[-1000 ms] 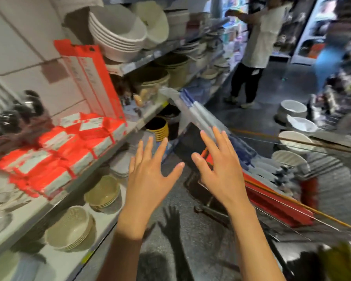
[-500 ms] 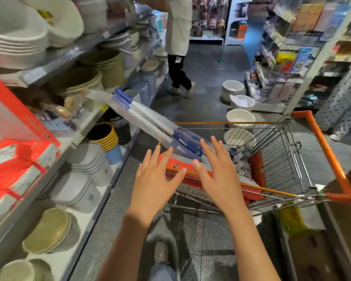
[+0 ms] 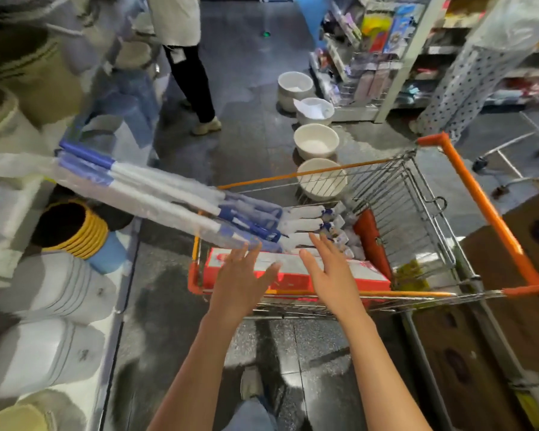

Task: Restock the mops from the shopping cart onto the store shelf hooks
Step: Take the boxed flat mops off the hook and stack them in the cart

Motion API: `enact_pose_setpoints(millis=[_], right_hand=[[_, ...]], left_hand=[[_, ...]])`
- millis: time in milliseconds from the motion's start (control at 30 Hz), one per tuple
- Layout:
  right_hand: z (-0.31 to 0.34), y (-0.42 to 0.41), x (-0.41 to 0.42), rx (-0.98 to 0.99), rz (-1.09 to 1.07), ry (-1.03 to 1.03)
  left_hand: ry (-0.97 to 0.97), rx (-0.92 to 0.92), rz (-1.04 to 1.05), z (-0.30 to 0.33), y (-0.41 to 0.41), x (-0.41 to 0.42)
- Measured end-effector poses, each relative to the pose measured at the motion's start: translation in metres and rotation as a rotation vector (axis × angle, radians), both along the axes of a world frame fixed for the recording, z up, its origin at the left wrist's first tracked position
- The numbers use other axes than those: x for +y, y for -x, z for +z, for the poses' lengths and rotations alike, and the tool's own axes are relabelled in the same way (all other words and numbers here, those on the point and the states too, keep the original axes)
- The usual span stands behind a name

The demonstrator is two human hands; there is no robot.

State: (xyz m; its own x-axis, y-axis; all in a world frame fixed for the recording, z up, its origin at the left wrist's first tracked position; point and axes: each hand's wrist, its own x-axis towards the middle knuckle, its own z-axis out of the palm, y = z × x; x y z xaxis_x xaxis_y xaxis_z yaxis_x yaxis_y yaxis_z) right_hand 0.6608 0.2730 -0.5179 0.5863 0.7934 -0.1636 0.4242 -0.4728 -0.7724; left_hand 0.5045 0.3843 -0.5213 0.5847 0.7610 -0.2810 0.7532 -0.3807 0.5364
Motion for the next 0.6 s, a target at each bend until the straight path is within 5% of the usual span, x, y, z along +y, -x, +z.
enact_pose_setpoints(millis=[600], right_hand=[[-0.107,-0.114,-0.038,0.042,-0.538,0.312]], left_hand=[[0.315,0.029,-0.306,-0.121,-0.172,0.022]])
